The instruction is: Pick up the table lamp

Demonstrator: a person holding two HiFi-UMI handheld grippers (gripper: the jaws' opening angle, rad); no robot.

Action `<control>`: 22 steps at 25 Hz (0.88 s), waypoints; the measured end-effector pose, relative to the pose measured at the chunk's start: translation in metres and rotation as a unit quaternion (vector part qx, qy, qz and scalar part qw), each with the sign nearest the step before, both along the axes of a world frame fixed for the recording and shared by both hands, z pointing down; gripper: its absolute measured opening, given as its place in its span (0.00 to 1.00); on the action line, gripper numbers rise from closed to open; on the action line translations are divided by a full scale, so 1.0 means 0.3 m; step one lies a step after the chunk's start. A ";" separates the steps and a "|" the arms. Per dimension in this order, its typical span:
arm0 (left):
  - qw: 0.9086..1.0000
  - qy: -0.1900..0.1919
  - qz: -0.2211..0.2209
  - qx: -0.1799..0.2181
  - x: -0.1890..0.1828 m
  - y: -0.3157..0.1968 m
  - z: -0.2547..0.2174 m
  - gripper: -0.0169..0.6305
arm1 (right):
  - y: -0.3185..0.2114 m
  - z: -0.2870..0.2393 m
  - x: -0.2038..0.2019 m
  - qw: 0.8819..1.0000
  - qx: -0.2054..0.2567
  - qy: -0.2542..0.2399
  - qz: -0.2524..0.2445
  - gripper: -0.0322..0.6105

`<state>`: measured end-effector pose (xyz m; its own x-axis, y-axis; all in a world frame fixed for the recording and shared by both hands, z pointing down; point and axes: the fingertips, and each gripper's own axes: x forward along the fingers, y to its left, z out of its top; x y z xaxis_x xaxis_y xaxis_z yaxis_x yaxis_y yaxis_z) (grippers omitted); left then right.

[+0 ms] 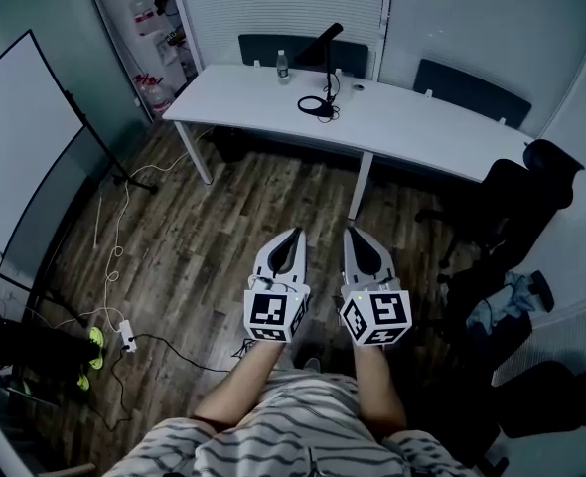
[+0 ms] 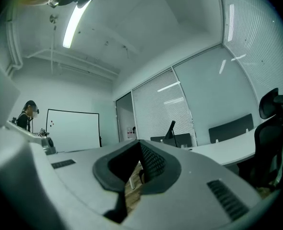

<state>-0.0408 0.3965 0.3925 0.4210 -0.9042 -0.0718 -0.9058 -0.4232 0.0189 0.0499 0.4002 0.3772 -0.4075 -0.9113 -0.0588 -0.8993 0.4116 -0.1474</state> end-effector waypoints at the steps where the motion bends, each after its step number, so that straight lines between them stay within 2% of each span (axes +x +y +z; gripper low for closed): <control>1: 1.000 -0.002 -0.003 0.000 0.004 -0.010 0.005 0.03 | -0.007 0.012 0.007 1.000 -0.002 0.000 0.000 0.06; 6: 1.000 0.010 -0.004 -0.006 0.017 -0.062 0.021 0.03 | -0.047 0.033 0.024 1.000 -0.004 0.016 0.007 0.06; 11: 1.000 0.010 0.005 -0.011 0.025 -0.167 0.073 0.03 | -0.163 0.058 0.022 1.000 0.000 0.025 0.015 0.06; 22: 1.000 0.021 0.003 -0.011 -0.011 -0.557 0.119 0.03 | -0.536 0.079 -0.009 0.999 0.005 0.028 0.016 0.06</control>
